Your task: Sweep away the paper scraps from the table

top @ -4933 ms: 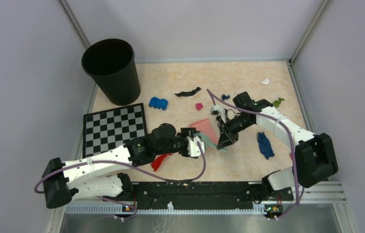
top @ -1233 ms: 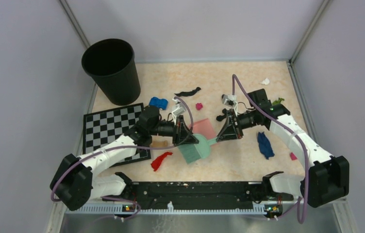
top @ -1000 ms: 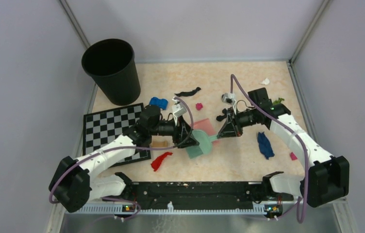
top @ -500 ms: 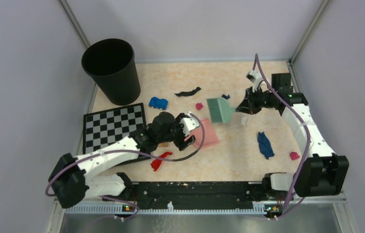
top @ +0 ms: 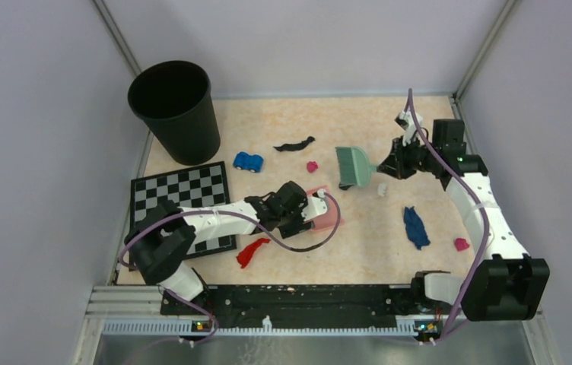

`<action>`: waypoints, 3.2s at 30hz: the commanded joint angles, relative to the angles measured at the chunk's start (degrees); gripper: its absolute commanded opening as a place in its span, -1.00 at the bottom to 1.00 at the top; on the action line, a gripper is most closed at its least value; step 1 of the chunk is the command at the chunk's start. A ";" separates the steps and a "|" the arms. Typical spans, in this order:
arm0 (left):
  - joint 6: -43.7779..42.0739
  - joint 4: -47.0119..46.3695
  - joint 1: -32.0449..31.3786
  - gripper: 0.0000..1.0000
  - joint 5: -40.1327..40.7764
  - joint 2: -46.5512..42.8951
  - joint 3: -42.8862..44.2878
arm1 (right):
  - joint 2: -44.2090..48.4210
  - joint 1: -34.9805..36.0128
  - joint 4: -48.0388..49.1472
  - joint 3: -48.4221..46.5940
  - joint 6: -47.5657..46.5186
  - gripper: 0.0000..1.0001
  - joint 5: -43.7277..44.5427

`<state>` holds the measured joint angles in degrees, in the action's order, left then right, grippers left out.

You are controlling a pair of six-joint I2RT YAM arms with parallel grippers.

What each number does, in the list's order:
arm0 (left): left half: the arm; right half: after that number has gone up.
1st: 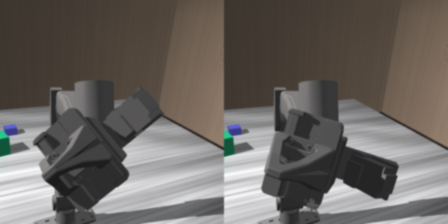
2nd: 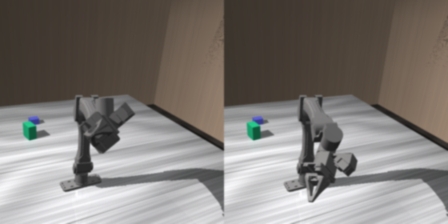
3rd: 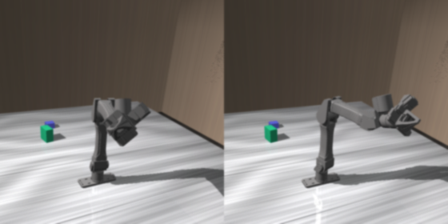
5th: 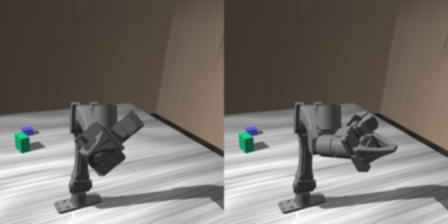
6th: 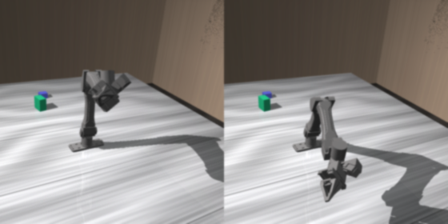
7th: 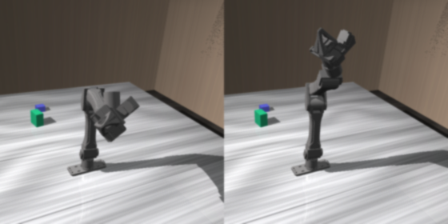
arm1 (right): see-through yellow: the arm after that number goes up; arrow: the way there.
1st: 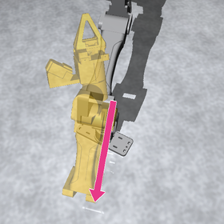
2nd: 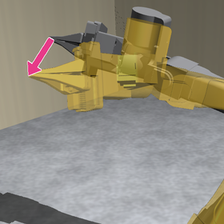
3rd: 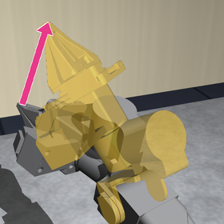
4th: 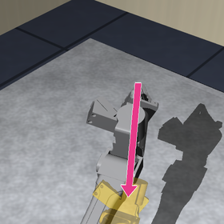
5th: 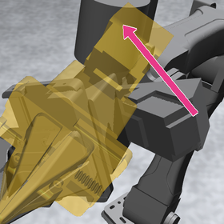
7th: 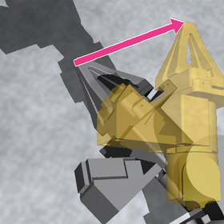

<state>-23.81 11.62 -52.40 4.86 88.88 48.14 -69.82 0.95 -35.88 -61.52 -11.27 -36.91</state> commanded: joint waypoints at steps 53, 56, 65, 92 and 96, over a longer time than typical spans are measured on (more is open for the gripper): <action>9.69 27.79 -18.62 -1.00 -1.14 7.99 23.75 | 13.05 -14.83 -26.45 0.28 -26.04 -1.00 65.79; 8.65 29.51 -18.83 -1.00 0.03 11.36 27.05 | 12.31 -16.32 -27.12 2.17 -25.21 -1.00 62.48; 5.13 34.15 -18.88 -1.00 1.87 22.94 40.17 | 6.65 -16.38 -28.16 2.58 -19.12 -1.00 44.19; 8.90 23.42 -18.88 -0.35 1.42 26.04 39.77 | 1.18 -11.96 -44.59 -13.66 -15.52 -1.00 16.56; 11.40 18.94 -18.88 -0.02 1.61 20.57 32.74 | 0.33 -12.11 -44.21 -16.16 -15.82 -1.00 17.21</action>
<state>-16.05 35.40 -71.20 6.02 116.62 86.65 -68.84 -11.25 -80.20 -73.36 -27.38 -21.12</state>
